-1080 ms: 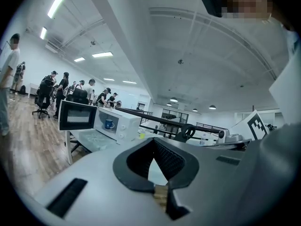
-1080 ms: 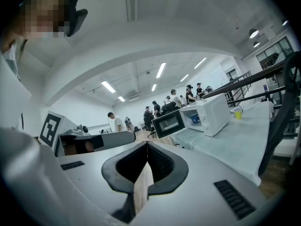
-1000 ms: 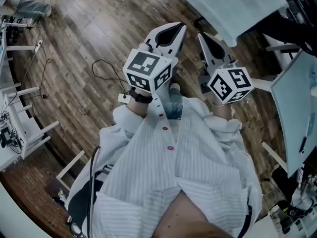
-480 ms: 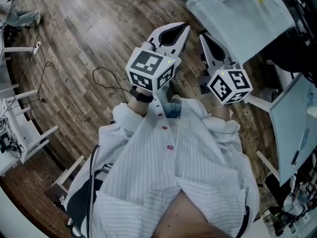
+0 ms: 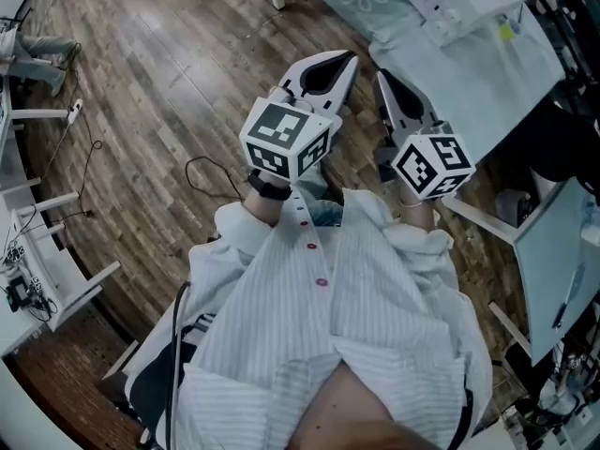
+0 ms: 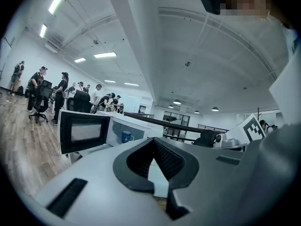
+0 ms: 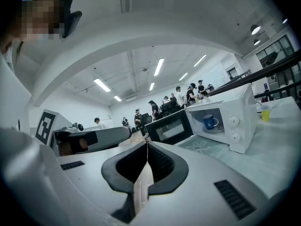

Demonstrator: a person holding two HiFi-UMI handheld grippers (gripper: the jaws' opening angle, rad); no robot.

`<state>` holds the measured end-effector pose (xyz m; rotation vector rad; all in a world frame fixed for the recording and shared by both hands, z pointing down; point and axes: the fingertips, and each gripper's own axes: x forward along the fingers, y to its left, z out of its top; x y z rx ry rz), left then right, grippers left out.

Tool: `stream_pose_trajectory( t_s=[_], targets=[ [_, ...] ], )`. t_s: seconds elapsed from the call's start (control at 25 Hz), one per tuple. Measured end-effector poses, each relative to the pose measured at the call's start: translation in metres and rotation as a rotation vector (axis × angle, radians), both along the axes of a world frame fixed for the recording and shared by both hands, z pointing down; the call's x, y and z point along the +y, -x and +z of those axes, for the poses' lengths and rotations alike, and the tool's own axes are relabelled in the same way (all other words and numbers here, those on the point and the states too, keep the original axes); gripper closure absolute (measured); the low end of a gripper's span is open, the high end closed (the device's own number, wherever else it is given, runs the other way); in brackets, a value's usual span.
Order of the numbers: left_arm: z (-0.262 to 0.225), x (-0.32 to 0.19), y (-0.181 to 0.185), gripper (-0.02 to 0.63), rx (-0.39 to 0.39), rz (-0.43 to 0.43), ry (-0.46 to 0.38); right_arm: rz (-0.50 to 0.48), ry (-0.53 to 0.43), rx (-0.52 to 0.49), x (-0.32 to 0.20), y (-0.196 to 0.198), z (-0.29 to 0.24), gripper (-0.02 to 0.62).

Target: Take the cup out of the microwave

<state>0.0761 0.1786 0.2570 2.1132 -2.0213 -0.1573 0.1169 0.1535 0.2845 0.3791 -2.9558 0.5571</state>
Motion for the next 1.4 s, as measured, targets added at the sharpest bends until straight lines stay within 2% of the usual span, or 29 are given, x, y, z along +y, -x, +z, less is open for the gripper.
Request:
stream_pose_trajectory(
  t_s=[0.28,0.48,0.76,1.0,1.4],
  targets=[
    [0.005,-0.010,0.045,0.598,-0.010,0.030,0.004,0.023,0.002,0.008,-0.015,0.048,0.005,0.561],
    [0.012,-0.011,0.063,0.598,-0.010,0.048,0.020,0.062,0.020,0.017,-0.024,0.061,0.011,0.561],
    [0.020,-0.028,0.098,0.598,0.003,0.014,0.023,0.084,0.040,0.045,-0.047,0.077,0.025,0.561],
    [0.030,-0.065,0.126,0.598,-0.003,0.012,0.024,0.078,0.046,0.044,-0.084,0.107,0.038,0.561],
    [0.010,-0.162,0.186,0.598,-0.008,0.008,0.006,0.046,0.055,0.062,-0.170,0.170,0.027,0.561]
  ],
)
